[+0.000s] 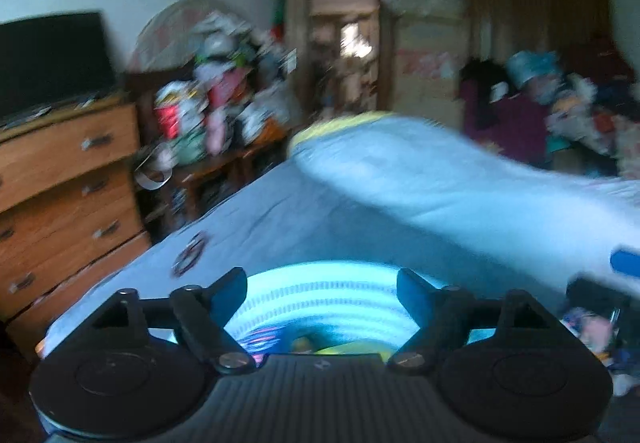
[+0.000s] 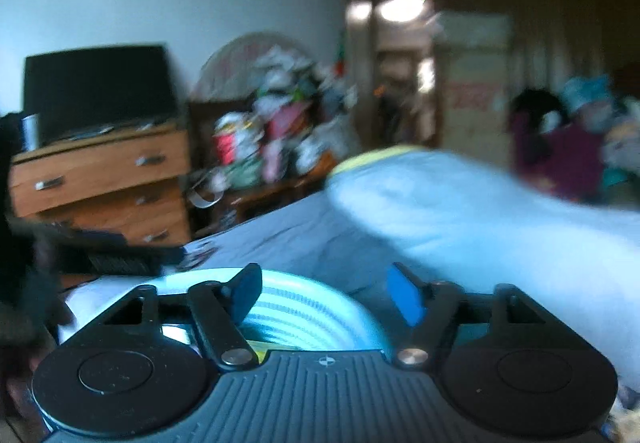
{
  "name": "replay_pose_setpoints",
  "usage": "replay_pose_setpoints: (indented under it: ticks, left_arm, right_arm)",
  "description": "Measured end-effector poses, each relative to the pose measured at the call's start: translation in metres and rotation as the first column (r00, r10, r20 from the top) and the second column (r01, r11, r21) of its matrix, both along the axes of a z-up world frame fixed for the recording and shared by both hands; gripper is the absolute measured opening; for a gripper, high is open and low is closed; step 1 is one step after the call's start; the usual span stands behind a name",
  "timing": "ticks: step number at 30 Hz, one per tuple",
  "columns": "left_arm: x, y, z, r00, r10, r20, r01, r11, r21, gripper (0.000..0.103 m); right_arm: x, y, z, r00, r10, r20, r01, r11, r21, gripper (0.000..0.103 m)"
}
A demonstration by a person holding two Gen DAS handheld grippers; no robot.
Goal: Organize objects
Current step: 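Grasp the yellow cap with the right gripper while the left grasps a clothespin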
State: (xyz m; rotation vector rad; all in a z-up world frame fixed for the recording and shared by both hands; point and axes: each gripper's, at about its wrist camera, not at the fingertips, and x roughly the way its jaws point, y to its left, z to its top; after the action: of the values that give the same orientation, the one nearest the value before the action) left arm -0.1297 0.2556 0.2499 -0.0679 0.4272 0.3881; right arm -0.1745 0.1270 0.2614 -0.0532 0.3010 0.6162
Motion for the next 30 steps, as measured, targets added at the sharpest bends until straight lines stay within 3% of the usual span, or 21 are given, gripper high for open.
replay_pose_setpoints:
  ticks: [3,5,9,13,15,18,20,25,26,27,30]
  left_arm:
    - [-0.005,-0.047,0.003,0.991,-0.122,0.047,0.123,0.992,-0.009,0.086]
    - [-0.005,-0.079,-0.001,0.977,-0.203,0.057,0.205,0.979,-0.022,0.086]
    - [0.005,-0.155,-0.026,0.926,-0.376,0.021,0.377,0.926,-0.021,0.086]
    - [0.019,-0.218,-0.069,0.870,-0.486,-0.082,0.486,0.874,-0.020,0.086]
    - [0.024,-0.242,-0.088,0.849,-0.512,-0.129,0.513,0.858,-0.032,0.086]
    - [0.040,-0.255,-0.107,0.835,-0.521,-0.177,0.522,0.852,-0.047,0.085]
    - [0.049,-0.260,-0.115,0.829,-0.524,-0.197,0.526,0.849,-0.046,0.085]
    - [0.074,-0.274,-0.130,0.805,-0.548,-0.227,0.554,0.831,-0.042,0.085]
    - [0.080,-0.280,-0.132,0.797,-0.558,-0.230,0.565,0.824,-0.041,0.085]
    - [0.084,-0.287,-0.134,0.788,-0.570,-0.231,0.578,0.815,-0.038,0.085]
    - [0.099,-0.313,-0.139,0.744,-0.630,-0.223,0.643,0.766,-0.015,0.084]
  right_arm:
    - [-0.014,-0.066,-0.032,0.990,-0.144,0.007,0.144,0.990,0.011,0.071]
    - [-0.014,-0.113,-0.057,0.964,-0.263,-0.032,0.263,0.965,-0.002,0.071]
    - [-0.006,-0.212,-0.121,0.861,-0.487,-0.145,0.476,0.873,-0.103,0.067]
    - [0.009,-0.284,-0.173,0.755,-0.624,-0.202,0.589,0.780,-0.210,0.060]
    - [0.024,-0.310,-0.192,0.704,-0.672,-0.230,0.630,0.741,-0.234,0.057]
    - [0.048,-0.329,-0.216,0.659,-0.702,-0.270,0.649,0.712,-0.268,0.054]
    - [0.060,-0.338,-0.229,0.657,-0.705,-0.267,0.649,0.709,-0.275,0.054]
    - [0.086,-0.340,-0.240,0.699,-0.664,-0.265,0.608,0.747,-0.269,0.053]
    - [0.089,-0.342,-0.240,0.702,-0.660,-0.266,0.605,0.750,-0.265,0.050]
    - [0.090,-0.343,-0.239,0.707,-0.653,-0.273,0.600,0.757,-0.259,0.040]
    - [0.078,-0.348,-0.225,0.712,-0.634,-0.301,0.603,0.772,-0.201,0.040]
